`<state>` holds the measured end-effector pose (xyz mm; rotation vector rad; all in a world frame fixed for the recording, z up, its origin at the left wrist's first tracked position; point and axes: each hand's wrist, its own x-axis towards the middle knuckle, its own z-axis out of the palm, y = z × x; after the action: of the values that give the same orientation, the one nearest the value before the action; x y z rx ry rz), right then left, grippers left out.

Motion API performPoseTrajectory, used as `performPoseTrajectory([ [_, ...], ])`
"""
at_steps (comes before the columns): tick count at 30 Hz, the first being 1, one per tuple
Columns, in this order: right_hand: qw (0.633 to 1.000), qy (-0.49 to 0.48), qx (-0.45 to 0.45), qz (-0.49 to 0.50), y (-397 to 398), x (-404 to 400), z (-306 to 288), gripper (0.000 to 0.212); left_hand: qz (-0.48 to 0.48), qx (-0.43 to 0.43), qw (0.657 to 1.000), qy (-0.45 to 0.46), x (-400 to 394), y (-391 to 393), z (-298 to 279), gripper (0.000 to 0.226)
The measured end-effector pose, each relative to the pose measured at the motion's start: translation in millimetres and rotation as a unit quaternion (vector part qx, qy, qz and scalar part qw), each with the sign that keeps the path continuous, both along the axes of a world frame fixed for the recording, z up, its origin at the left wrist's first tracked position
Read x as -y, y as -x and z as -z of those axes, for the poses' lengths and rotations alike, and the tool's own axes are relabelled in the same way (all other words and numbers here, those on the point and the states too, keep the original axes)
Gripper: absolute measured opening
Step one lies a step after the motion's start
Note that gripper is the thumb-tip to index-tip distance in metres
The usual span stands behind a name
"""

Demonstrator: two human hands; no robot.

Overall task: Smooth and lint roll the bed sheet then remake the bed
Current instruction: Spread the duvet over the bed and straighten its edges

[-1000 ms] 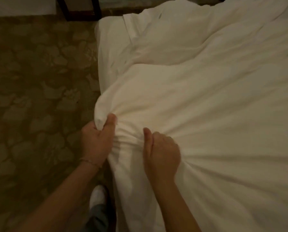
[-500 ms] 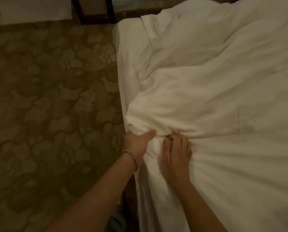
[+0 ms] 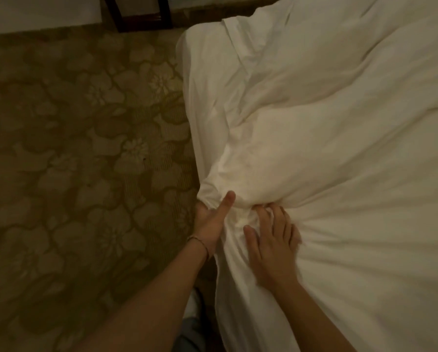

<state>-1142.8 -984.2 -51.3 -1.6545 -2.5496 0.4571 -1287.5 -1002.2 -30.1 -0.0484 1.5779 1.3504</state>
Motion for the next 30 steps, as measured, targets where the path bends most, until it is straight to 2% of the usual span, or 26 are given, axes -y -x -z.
performPoseTrajectory([
  [2,0.999,0.013,-0.036,-0.015,9.0,-2.9,-2.0,0.059,-0.026,-0.023,0.999,-0.015,-12.2,8.5,-2.2,0.075],
  [5,0.994,0.019,-0.106,-0.022,21.3,-20.5,-3.6,0.065,-0.055,-0.041,0.998,0.008,-37.1,25.7,-1.8,0.087],
  [7,0.99,-0.01,-0.141,-0.016,27.9,-36.2,-5.7,0.064,-0.066,-0.03,0.997,0.035,-53.9,37.3,-1.1,0.078],
  [10,0.989,-0.064,-0.134,-0.009,41.8,-68.0,-13.5,0.061,-0.009,-0.037,0.998,0.048,-75.4,50.3,-5.5,0.074],
  [12,0.992,-0.089,-0.092,-0.014,54.4,-94.5,-19.3,0.061,0.062,-0.111,0.991,0.049,-90.7,54.1,-5.8,0.076],
  [13,0.993,-0.092,-0.068,-0.025,60.9,-107.1,-21.1,0.061,0.107,-0.174,0.977,0.06,-98.7,55.5,-3.8,0.074],
  [16,0.994,-0.084,-0.031,-0.062,78.5,-140.1,-19.7,0.061,0.2,-0.355,0.907,0.108,-124.7,58.1,1.7,0.063],
  [18,0.994,-0.086,-0.02,-0.06,85.7,-160.6,-15.0,0.061,0.215,-0.384,0.89,0.124,-145.9,60.8,6.1,0.055],
  [20,0.993,-0.097,-0.007,-0.06,92.0,-182.8,-10.2,0.06,0.205,-0.36,0.9,0.134,-169.3,70.6,7.8,0.052],
  [23,0.991,-0.113,0.003,-0.072,107.2,-224.9,-7.1,0.06,0.175,-0.253,0.949,0.075,-212.9,94.6,0.5,0.06],
  [25,0.989,-0.129,-0.016,-0.064,121.6,-256.2,-10.3,0.058,0.128,-0.168,0.977,0.034,-246.3,111.1,-11.2,0.049],
  [27,0.981,-0.177,-0.063,-0.044,136.1,-285.0,-19.5,0.053,0.1,-0.135,0.986,0.023,-283.3,125.3,-23.6,0.039],
  [30,0.96,-0.241,-0.139,0.011,154.5,-334.3,-39.9,0.048,0.097,-0.083,0.991,0.036,-338.2,143.0,-33.1,0.071],
])
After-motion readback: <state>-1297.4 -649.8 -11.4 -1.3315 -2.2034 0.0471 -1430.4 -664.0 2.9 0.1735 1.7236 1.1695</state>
